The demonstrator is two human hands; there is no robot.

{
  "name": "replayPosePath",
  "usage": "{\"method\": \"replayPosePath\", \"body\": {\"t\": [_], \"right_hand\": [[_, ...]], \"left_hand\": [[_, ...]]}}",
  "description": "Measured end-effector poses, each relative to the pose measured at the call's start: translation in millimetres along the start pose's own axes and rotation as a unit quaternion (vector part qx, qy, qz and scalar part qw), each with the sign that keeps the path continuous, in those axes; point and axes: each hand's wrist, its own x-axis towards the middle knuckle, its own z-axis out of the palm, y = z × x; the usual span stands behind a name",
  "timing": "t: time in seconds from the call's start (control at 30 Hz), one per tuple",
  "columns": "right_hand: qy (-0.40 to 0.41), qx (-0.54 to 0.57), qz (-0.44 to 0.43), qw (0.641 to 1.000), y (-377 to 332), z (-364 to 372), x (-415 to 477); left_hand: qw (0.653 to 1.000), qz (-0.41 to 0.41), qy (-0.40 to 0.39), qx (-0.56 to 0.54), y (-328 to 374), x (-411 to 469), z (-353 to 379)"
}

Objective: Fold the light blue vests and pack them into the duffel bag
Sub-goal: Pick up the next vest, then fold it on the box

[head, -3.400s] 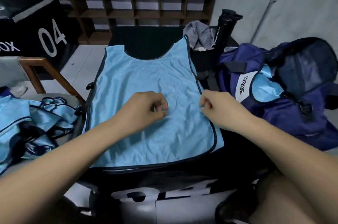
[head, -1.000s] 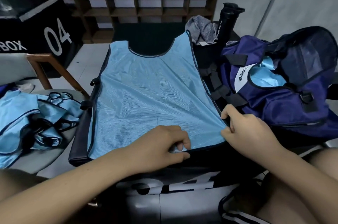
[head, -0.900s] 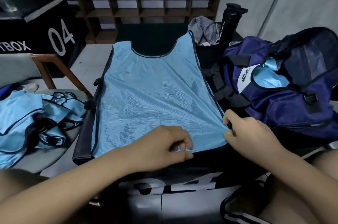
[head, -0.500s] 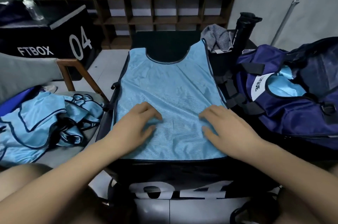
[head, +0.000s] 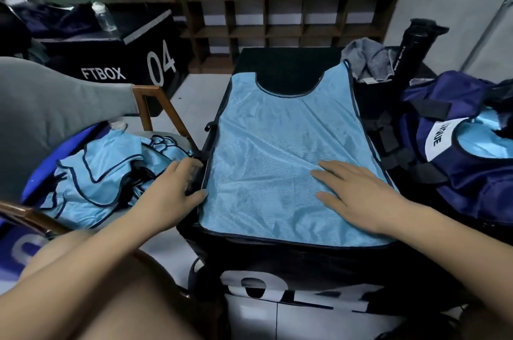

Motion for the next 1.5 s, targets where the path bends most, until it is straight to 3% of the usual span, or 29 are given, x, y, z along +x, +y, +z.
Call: {"method": "replayPosePath", "body": {"t": [0.13,0.3,0.4,0.53,0.63,0.83,0.93,1.07,1.2,1.27,1.33,1.43,1.5], "right_hand": [[0.050,-0.039,-0.023,0.998,-23.8,-12.2,8.2],[0.128,0.045,-0.132,0.982,-90.9,-11.9,16.4],[0.154,0.077,-0.164,0.971,-141.1,-6.5,18.5],[0.158,0.109,-0.082,0.978,-185.3,-0.3,26.9],[0.187,0.194,-0.033,0.963,-192.2,3.7,33.8],[0.204,0.373,0.061,0.903,-154.8,12.7,49.9],[0.172,0.437,0.083,0.879,-156.5,7.2,53.4],[0.107,0.391,0.092,0.909,-167.3,0.2,63.7],[0.098,0.380,0.090,0.915,-158.3,-0.6,75.6],[0.103,0.391,0.085,0.911,-151.0,0.6,80.5],[0.114,0.417,0.092,0.897,-144.3,2.4,81.4],[0.149,0.497,0.105,0.849,-135.8,6.4,74.8],[0.164,0.520,0.103,0.832,-133.1,7.7,70.0]], "left_hand": [[0.999,-0.035,-0.014,-0.015,9.1,1.8,1.8],[0.995,-0.084,-0.034,-0.040,21.2,6.0,-1.5],[0.983,-0.115,-0.032,-0.136,29.0,7.5,-2.7],[0.926,-0.126,-0.016,-0.356,51.2,6.5,-4.8],[0.891,-0.108,-0.016,-0.441,61.3,6.6,-7.0],[0.871,-0.093,0.010,-0.483,51.6,4.1,-16.4],[0.864,-0.103,-0.049,-0.491,48.4,1.3,-11.6],[0.841,-0.107,-0.063,-0.526,59.9,6.3,-4.8],[0.775,-0.143,-0.057,-0.613,62.4,9.2,-10.0],[0.788,-0.147,-0.051,-0.596,62.6,7.7,-11.6],[0.843,-0.158,0.000,-0.514,58.4,5.8,-11.4],[0.959,-0.147,0.091,-0.224,40.5,3.1,-9.7],[0.985,-0.130,0.067,-0.093,32.7,0.9,-6.9]]}}
